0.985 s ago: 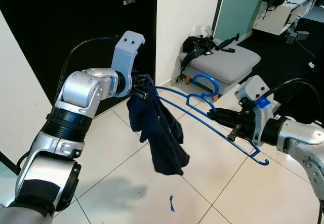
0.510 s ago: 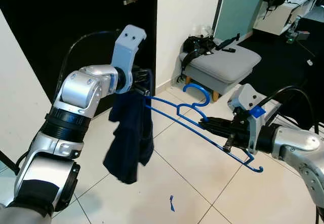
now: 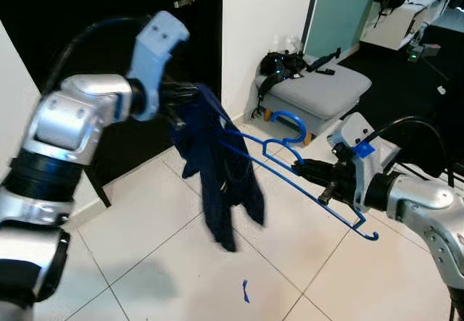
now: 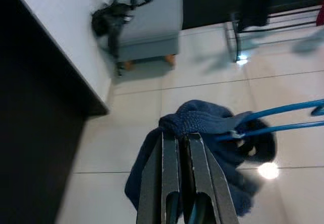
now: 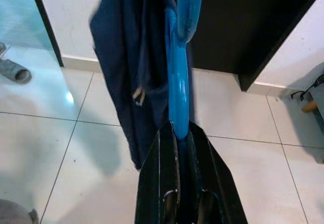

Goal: Hang hanger

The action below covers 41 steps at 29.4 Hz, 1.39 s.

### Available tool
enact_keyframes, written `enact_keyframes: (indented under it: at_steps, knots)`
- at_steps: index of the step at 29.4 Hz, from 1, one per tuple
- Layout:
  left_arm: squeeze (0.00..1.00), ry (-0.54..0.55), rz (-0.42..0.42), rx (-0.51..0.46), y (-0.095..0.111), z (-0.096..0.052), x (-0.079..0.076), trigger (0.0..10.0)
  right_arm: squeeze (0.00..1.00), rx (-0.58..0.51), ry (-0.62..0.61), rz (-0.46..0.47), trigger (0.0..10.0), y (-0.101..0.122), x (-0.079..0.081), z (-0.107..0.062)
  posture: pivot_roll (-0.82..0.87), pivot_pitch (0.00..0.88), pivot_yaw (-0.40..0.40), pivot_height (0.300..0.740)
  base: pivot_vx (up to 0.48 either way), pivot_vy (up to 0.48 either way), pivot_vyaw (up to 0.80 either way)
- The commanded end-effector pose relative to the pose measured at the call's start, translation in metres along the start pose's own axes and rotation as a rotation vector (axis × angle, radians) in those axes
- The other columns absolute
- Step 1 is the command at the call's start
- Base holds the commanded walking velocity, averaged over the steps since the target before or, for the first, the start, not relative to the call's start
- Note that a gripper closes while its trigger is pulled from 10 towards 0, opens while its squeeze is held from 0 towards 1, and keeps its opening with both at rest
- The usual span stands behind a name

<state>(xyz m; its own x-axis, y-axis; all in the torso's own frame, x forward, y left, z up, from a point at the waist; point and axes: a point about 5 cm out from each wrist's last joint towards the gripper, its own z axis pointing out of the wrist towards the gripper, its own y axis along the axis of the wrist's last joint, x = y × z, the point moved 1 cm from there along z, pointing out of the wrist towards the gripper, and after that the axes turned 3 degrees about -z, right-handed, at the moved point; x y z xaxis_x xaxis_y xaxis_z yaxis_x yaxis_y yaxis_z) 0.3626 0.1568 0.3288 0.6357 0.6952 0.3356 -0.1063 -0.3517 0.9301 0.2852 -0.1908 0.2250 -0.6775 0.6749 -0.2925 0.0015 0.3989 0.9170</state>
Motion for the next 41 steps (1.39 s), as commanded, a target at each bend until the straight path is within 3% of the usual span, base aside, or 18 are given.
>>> enact_keyframes:
  at_steps: [1, 7, 14, 15, 26, 37, 41]
  knots:
    - [0.00, 0.061, 0.068, -0.030, 0.012, -0.014, 0.016, 10.0, 0.00, 0.027, -0.002, 0.005, 10.0, -0.004, 0.000, 0.000, 0.05, 0.067, 0.008, 0.740, 0.000, 0.000, 0.00]
    - [0.00, 0.136, 0.100, -0.086, 0.023, -0.029, 0.034, 10.0, 0.00, 0.051, 0.014, 0.015, 10.0, -0.011, 0.002, -0.002, 0.05, 0.070, 0.006, 0.740, 0.000, 0.000, 0.00]
    - [0.00, 0.054, 0.131, -0.116, 0.026, -0.023, 0.020, 10.0, 0.00, 0.022, -0.002, 0.024, 10.0, -0.009, 0.000, 0.000, 0.05, 0.071, 0.006, 0.740, 0.000, 0.000, 0.00]
    - [0.00, 0.009, 0.138, -0.111, 0.023, -0.017, 0.011, 10.0, 0.00, -0.010, -0.011, 0.019, 10.0, -0.004, -0.001, 0.001, 0.05, 0.076, 0.007, 0.740, 0.000, 0.000, 0.00]
    - [0.00, -0.120, 0.170, -0.124, 0.023, -0.011, -0.008, 10.0, 0.00, -0.137, -0.028, 0.016, 10.0, 0.016, -0.002, 0.001, 0.05, 0.081, 0.011, 0.740, 0.000, 0.000, 0.00]
    - [0.00, -0.115, 0.145, -0.136, 0.025, -0.004, -0.010, 10.0, 0.00, -0.140, 0.009, 0.009, 10.0, 0.016, 0.005, 0.002, 0.05, 0.082, 0.015, 0.740, 0.000, 0.000, 0.00]
    - [0.00, -0.064, 0.124, -0.101, 0.019, 0.002, -0.004, 10.0, 0.00, -0.174, -0.011, 0.025, 10.0, 0.020, -0.002, -0.006, 0.05, 0.083, 0.017, 0.740, 0.000, 0.000, 0.00]
